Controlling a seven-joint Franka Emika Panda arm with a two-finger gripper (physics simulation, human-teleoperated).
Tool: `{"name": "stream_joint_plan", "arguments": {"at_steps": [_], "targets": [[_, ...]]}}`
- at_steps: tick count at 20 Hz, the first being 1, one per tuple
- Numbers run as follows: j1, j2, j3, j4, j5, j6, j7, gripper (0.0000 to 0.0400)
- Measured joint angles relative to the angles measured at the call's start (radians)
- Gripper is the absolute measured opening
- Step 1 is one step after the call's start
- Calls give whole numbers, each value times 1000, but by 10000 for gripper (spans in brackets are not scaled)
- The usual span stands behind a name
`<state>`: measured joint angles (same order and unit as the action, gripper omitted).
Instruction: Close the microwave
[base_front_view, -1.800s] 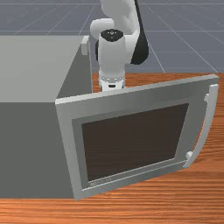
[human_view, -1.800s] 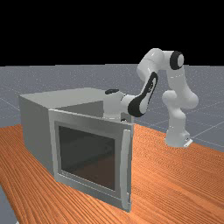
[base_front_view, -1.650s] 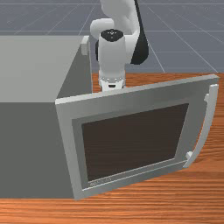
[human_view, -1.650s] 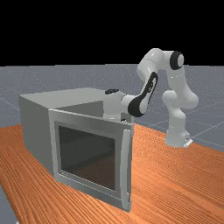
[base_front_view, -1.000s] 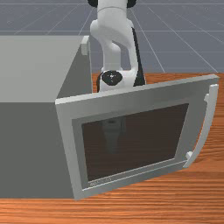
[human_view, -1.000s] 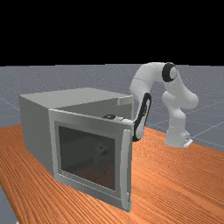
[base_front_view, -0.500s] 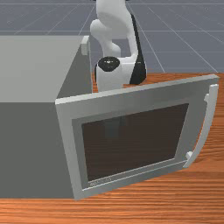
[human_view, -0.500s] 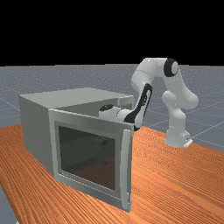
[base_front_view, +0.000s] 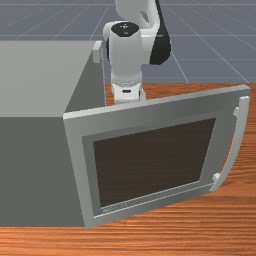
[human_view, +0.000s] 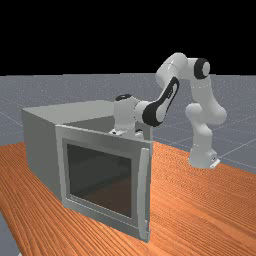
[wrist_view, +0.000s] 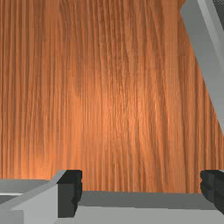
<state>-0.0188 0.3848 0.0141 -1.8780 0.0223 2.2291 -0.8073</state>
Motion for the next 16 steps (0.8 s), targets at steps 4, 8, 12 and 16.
{"name": "stream_joint_plan", "arguments": {"at_steps": [4,8,12,16], "targets": [[0,-47,-1,51,-1,-107,6,400],[0,-78,0,62,-1,-134,4,400],[0,-103,0,85,-1,-175,5,400],[-19,-106,15,116,79,-223,-37,400]]}}
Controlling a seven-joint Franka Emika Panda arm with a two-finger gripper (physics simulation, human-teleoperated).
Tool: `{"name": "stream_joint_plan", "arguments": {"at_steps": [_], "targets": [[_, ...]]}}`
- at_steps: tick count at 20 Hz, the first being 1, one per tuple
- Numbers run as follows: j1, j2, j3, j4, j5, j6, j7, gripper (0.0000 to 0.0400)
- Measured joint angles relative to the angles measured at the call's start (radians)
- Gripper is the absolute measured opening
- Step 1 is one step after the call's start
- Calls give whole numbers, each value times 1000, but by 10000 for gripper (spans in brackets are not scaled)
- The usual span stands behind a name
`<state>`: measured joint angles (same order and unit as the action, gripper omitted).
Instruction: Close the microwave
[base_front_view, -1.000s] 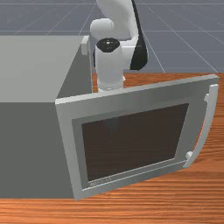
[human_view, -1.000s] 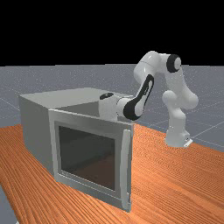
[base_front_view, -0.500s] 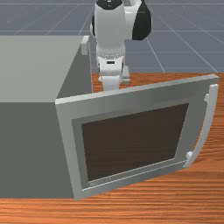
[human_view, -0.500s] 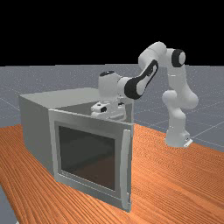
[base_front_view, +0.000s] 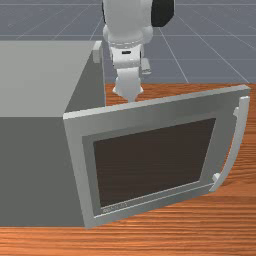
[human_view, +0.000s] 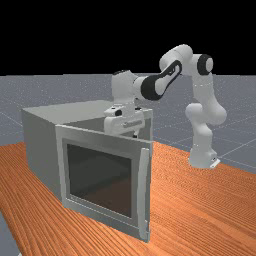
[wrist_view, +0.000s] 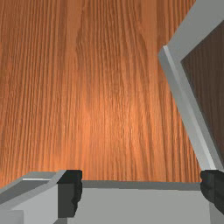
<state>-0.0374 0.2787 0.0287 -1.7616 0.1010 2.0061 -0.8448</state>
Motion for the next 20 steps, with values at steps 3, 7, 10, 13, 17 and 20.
{"name": "stream_joint_plan", "arguments": {"at_steps": [3,7,10,13,17,20], "targets": [[15,1,21,-1,36,4,23,400],[84,7,24,9,-51,13,207,400],[97,4,32,28,-52,-14,207,400],[94,-25,35,42,-53,-33,179,400],[94,-36,35,92,-53,-94,181,400],[95,-35,34,122,-52,-131,202,400]]}}
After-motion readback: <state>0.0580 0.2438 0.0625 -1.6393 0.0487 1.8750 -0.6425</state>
